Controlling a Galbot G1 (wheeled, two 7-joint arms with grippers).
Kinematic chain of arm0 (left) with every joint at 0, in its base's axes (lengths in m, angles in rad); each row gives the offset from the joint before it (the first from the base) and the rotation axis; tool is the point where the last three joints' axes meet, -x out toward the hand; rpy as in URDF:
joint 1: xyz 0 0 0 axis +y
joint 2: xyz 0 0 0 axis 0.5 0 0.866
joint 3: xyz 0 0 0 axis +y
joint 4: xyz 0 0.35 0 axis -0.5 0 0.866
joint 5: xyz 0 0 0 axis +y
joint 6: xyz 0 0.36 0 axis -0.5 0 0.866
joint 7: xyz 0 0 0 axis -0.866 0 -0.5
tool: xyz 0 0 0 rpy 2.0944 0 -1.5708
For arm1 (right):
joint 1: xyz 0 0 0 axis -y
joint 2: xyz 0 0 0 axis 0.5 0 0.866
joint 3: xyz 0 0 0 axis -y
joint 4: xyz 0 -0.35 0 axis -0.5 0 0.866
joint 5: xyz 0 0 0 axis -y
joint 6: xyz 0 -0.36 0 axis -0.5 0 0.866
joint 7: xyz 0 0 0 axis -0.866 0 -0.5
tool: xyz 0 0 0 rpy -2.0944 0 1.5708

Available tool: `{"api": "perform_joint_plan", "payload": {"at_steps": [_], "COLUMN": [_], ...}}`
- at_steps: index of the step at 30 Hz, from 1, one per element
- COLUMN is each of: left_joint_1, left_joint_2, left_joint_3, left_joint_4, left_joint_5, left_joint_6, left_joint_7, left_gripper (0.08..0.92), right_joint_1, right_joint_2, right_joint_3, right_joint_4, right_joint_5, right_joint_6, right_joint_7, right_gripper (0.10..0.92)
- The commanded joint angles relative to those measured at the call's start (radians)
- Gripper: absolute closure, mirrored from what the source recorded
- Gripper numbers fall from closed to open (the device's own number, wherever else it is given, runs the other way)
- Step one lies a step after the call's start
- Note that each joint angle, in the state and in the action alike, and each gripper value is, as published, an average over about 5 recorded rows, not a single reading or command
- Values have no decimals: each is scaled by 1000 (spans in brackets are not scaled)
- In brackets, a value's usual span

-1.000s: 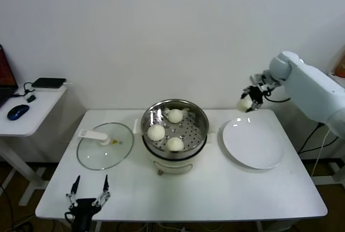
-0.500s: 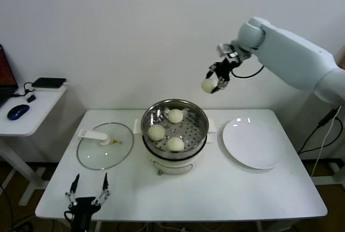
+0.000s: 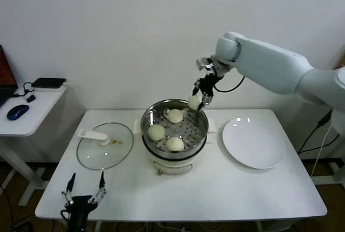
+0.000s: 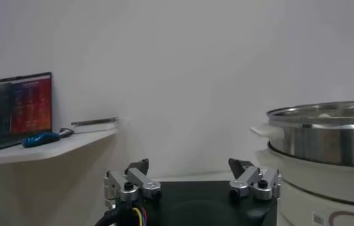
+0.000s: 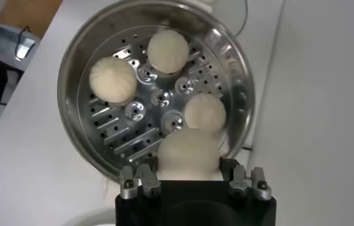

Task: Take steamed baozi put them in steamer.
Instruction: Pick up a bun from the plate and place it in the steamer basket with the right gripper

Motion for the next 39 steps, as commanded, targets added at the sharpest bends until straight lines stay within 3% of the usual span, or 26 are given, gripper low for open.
{"api": "perform_joint_plan", "payload": {"at_steps": [1,39], "left_joint_1": [-8,-18], "left_joint_2": [3,5], "left_joint_3": [-4,-8], "left_joint_4": [12,21], "left_joint_5": [-5,-13], "left_joint_6": [3,8], "left_joint_7": [2,3], "left_gripper": [177,177], "right_joint_1": [-86,-161], "right_joint_2": [57,92], "right_joint_3": [-41,-15], "right_joint_4": [-10,-61], "right_joint_5": [34,-73], "right_joint_6": [-41,-14], "right_joint_7": [6,-7], "right_gripper": [364,343]}}
